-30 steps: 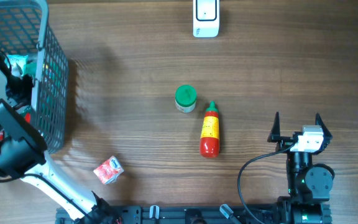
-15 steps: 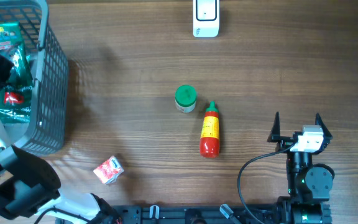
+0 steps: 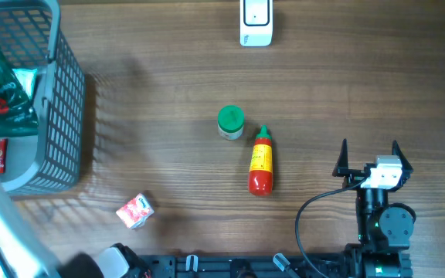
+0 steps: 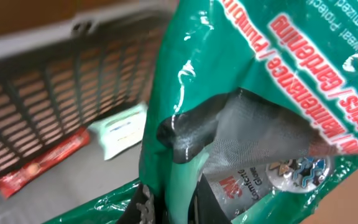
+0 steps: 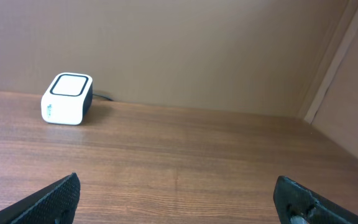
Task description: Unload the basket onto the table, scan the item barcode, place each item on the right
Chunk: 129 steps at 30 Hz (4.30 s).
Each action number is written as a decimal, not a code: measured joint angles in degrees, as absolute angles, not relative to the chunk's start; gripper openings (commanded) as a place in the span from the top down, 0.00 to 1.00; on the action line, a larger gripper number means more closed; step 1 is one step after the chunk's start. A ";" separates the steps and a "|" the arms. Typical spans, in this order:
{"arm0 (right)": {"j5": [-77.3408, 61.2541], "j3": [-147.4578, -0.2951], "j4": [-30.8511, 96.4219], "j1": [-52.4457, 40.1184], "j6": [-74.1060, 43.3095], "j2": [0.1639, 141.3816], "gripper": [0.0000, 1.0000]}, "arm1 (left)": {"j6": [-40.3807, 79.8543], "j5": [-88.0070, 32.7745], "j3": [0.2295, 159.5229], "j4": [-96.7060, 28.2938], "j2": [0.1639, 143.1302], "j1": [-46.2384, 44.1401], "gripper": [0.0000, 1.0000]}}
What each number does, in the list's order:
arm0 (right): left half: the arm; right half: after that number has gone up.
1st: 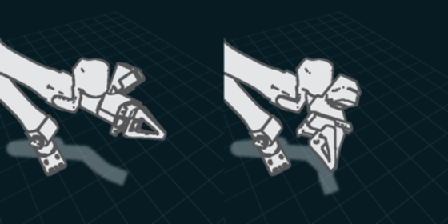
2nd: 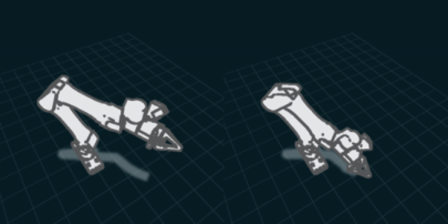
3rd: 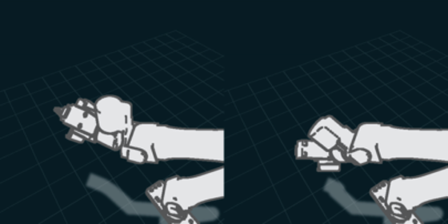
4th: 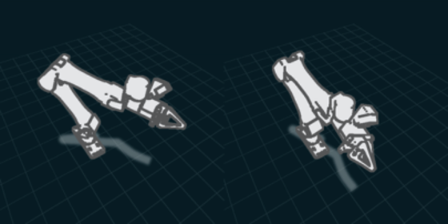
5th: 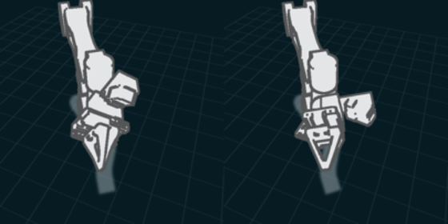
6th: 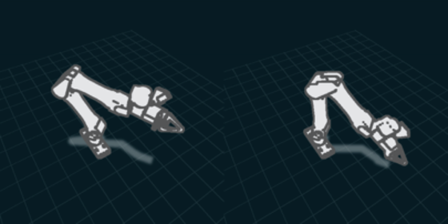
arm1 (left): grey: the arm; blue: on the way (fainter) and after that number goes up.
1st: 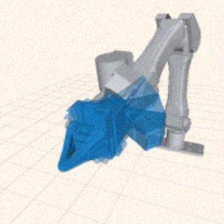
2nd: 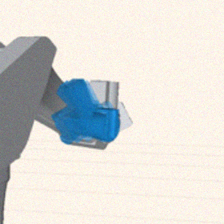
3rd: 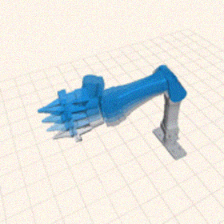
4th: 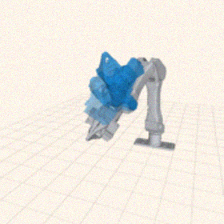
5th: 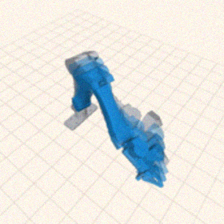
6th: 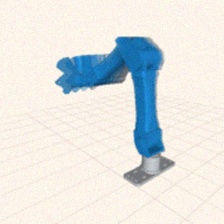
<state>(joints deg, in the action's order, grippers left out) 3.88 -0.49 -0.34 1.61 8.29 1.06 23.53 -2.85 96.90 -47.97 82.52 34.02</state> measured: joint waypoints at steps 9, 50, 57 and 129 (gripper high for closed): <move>3.88 -0.49 -0.34 1.58 8.29 1.06 0.00 | 23.73 -17.67 97.03 -51.13 69.71 23.77 0.96; 3.88 -0.49 -0.34 1.58 8.29 1.06 0.00 | 46.44 4.71 67.66 -37.95 100.12 -24.25 0.00; 3.88 -0.49 -0.34 1.58 8.29 1.06 0.00 | 39.90 8.27 70.22 -38.15 88.38 -24.23 0.00; 3.88 -0.49 -0.34 1.58 8.29 1.06 0.00 | 42.70 3.29 75.16 -2.42 118.89 35.18 0.96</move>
<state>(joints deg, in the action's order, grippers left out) 3.88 -0.49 -0.34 1.58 8.29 1.06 42.70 3.29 75.16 -2.42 118.89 35.18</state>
